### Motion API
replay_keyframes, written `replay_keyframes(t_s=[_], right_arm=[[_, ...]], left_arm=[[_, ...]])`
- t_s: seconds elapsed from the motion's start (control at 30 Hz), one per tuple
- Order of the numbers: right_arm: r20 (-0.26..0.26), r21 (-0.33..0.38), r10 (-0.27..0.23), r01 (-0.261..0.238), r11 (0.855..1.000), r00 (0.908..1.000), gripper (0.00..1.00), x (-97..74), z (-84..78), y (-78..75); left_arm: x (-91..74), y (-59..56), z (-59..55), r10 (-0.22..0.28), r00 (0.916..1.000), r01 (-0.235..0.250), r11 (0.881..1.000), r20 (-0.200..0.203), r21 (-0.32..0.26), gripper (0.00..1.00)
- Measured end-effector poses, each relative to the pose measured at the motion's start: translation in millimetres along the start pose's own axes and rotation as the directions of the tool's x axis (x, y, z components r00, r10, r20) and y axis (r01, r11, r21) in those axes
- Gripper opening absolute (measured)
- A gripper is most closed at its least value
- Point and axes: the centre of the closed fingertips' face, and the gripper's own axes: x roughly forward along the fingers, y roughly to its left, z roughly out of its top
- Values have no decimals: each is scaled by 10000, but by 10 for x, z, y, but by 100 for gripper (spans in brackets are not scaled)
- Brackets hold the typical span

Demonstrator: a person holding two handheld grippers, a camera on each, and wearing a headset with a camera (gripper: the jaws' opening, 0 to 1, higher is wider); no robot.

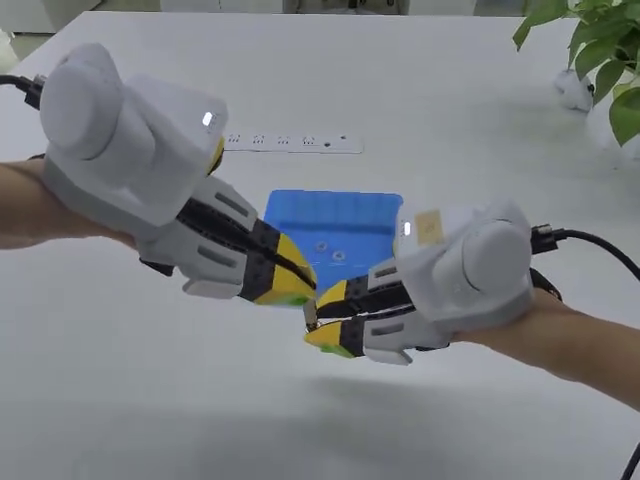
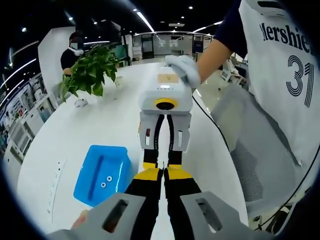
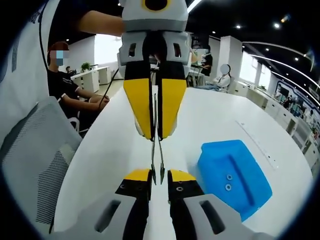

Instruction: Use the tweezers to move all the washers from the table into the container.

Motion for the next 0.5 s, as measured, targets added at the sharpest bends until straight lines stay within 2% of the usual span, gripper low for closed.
replay_keyframes(t_s=[0.2,0.3,0.5], right_arm=[[55,3,135,-135,9999,9999,13,37,7,29],[70,53,10,-11,10000,10000,12,39,4,3],[-115,30,-1,2,10000,9999,11,50,-81,1]], left_arm=[[6,10,-38,0,10000,0,10000,-38,-13,6],[27,3,-45,-29,10000,29,10000,-11,-10,6],[103,14,-84,-142,9999,142,9999,-33,-74,6]])
